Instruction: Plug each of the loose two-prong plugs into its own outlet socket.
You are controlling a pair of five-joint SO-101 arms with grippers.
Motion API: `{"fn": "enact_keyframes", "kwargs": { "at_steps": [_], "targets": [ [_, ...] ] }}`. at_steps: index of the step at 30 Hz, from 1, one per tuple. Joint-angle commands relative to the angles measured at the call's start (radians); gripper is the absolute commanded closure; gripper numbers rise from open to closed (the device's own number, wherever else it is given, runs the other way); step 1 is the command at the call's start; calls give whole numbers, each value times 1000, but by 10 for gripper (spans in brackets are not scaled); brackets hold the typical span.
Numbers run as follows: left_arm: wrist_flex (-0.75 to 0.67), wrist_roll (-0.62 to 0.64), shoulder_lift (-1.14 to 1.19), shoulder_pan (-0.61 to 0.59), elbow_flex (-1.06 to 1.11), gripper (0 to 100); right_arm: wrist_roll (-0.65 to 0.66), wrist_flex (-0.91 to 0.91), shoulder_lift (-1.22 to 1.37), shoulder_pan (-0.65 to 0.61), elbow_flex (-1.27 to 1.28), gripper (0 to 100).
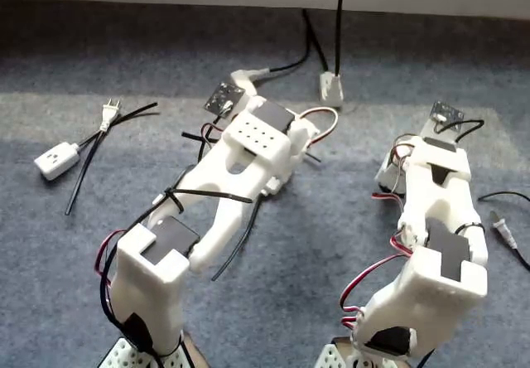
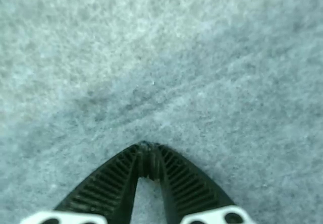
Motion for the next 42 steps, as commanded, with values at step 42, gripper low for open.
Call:
{"fn": "enact_keyframes", "kwargs": {
  "at_steps": [42],
  "targets": [
    [-71, -60, 44, 4, -1, 994, -15, -5, 4, 8, -54, 991]
  ]
}}
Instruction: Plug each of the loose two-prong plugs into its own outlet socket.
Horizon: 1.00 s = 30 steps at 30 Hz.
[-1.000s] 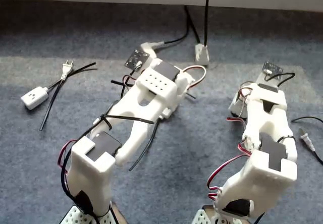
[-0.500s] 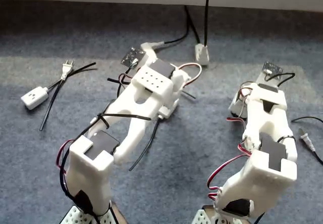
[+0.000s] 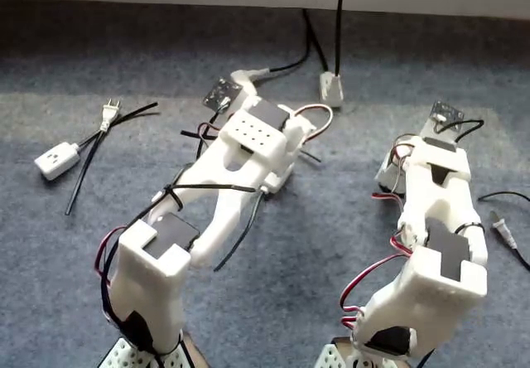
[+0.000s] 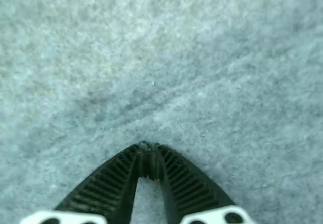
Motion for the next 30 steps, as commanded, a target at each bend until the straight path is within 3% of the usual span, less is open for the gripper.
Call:
{"fn": "enact_keyframes", "kwargs": {
  "at_steps": [1, 30],
  "targets": [
    [-3, -9, -12, 35, -5, 994, -15, -5, 4, 8, -54, 991],
    [69, -8, -30, 64, -1, 994, -15, -5, 4, 8, -54, 991]
  ]
}}
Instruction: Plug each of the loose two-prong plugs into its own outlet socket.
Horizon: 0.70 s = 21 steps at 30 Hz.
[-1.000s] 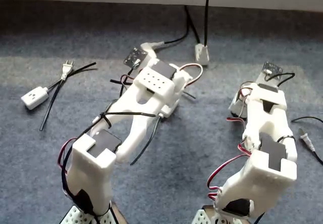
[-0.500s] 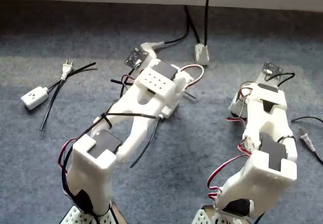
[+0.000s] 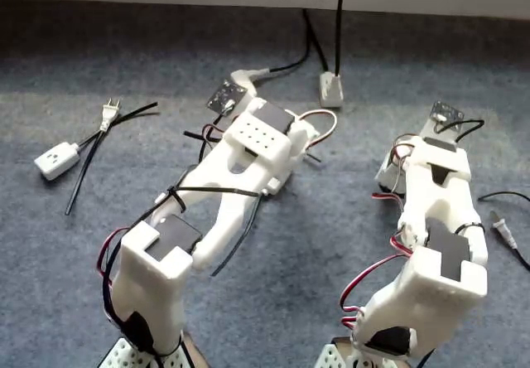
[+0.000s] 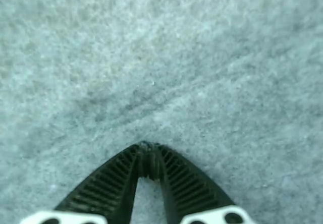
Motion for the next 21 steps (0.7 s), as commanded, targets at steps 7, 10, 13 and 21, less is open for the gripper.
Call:
{"fn": "enact_keyframes", "kwargs": {
  "at_steps": [7, 10, 13, 21],
  "targets": [
    [71, -3, -19, 30, -2, 994, -15, -5, 4, 8, -54, 991],
    [66, -3, -18, 24, 2, 994, -15, -5, 4, 8, -54, 991],
    [66, -8, -16, 4, 4, 994, -15, -5, 4, 8, -54, 991],
    [68, -91, 48, -28, 28, 994, -15, -5, 4, 8, -54, 991]
  ]
}}
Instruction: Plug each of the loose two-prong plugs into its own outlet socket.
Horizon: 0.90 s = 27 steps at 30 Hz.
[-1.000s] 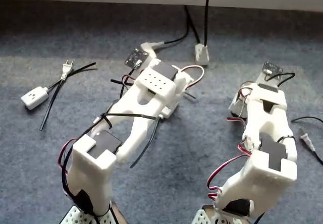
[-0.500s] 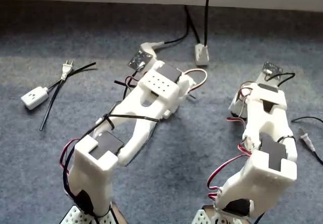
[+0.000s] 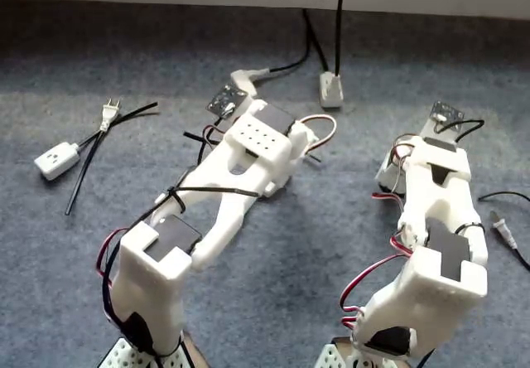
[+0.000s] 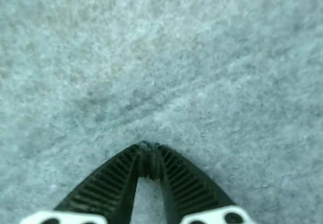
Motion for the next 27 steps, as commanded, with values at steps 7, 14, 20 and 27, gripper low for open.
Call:
{"fn": "enact_keyframes", "kwargs": {
  "at_steps": [7, 14, 20, 27],
  "targets": [
    [71, -84, 165, -25, -62, 994, -15, -5, 4, 8, -53, 991],
    [242, -155, 297, -31, -186, 994, -15, -5, 4, 8, -53, 991],
    [466, -204, 364, -47, -259, 994, -15, -5, 4, 8, -53, 991],
    [509, -281, 383, 33, -263, 994, -15, -5, 5, 8, -53, 991]
  ]
}}
